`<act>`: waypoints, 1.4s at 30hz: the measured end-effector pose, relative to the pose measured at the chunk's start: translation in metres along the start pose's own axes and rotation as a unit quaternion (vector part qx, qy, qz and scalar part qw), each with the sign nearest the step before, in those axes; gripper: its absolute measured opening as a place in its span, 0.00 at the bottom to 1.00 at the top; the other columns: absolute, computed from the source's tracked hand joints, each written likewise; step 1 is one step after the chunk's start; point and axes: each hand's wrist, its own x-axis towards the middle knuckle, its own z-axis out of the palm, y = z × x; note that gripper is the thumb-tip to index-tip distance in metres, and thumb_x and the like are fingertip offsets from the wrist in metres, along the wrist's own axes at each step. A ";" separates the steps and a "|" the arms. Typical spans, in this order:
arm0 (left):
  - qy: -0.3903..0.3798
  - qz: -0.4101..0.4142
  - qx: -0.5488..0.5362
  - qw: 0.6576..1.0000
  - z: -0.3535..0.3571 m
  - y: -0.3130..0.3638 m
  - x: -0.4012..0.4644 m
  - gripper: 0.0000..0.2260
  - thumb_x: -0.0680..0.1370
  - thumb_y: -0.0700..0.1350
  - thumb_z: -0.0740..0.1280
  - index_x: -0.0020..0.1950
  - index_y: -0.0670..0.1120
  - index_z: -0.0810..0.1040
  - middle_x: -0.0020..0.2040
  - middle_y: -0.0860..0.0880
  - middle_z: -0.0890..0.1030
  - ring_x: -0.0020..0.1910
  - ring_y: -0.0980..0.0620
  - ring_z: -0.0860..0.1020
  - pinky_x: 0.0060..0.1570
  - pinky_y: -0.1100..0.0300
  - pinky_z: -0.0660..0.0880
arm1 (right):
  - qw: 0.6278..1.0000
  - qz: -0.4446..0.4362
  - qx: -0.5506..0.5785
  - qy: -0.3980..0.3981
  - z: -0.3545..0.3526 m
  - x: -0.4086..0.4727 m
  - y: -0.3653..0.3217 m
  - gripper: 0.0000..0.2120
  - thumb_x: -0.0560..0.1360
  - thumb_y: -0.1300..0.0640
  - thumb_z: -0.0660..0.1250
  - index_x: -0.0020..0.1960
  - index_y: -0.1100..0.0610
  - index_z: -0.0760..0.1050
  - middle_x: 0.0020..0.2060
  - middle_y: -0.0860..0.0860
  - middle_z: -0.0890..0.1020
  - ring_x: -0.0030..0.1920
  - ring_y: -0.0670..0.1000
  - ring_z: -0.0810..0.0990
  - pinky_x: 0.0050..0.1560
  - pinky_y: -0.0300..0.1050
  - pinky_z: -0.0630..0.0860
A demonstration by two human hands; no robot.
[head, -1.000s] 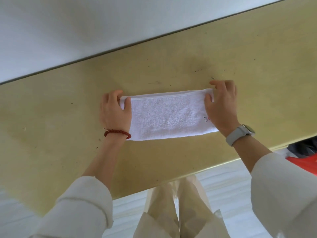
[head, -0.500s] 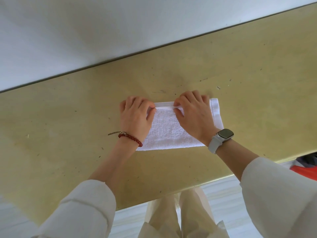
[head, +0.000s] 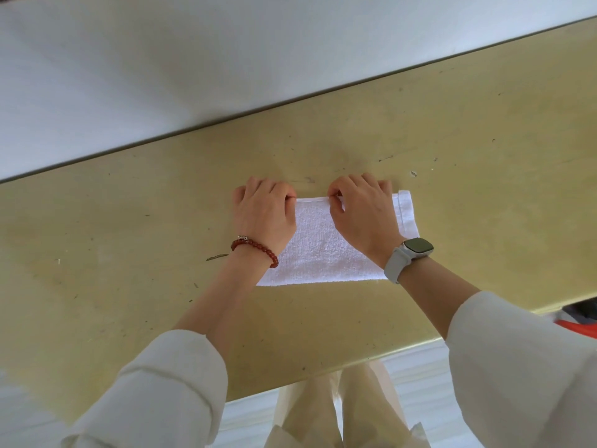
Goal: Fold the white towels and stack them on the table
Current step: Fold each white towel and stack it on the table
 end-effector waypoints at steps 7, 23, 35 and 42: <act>0.079 -0.031 0.017 0.996 -0.003 -0.004 -0.019 0.09 0.75 0.43 0.60 0.48 0.47 0.80 0.48 0.48 0.79 0.50 0.48 0.73 0.54 0.51 0.68 | 0.990 -0.089 -0.048 0.098 -0.004 -0.012 -0.003 0.07 0.71 0.64 0.62 0.44 0.57 0.79 0.45 0.52 0.81 0.47 0.55 0.79 0.51 0.47 0.65; -0.125 0.071 0.126 0.982 0.007 -0.032 -0.058 0.25 0.78 0.56 0.49 0.72 0.46 0.60 0.73 0.43 0.62 0.72 0.44 0.55 0.69 0.40 0.51 | 0.989 -0.081 -0.089 -0.085 -0.008 -0.042 0.009 0.20 0.77 0.53 0.51 0.64 0.56 0.72 0.66 0.56 0.72 0.67 0.57 0.68 0.69 0.63 0.56; -0.049 -0.022 0.112 0.992 -0.014 -0.002 -0.063 0.24 0.80 0.53 0.47 0.74 0.44 0.57 0.74 0.40 0.59 0.74 0.41 0.55 0.70 0.42 0.44 | 0.990 -0.082 -0.050 -0.101 -0.032 -0.111 0.029 0.19 0.75 0.54 0.53 0.63 0.57 0.72 0.63 0.58 0.74 0.59 0.57 0.70 0.58 0.52 0.65; -0.089 0.036 0.050 0.994 0.026 0.036 -0.124 0.26 0.78 0.57 0.50 0.73 0.46 0.56 0.73 0.38 0.59 0.73 0.43 0.53 0.70 0.44 0.45 | 0.997 -0.005 -0.006 -0.080 -0.040 -0.090 0.032 0.11 0.72 0.55 0.59 0.49 0.57 0.76 0.43 0.53 0.79 0.44 0.59 0.75 0.44 0.48 0.68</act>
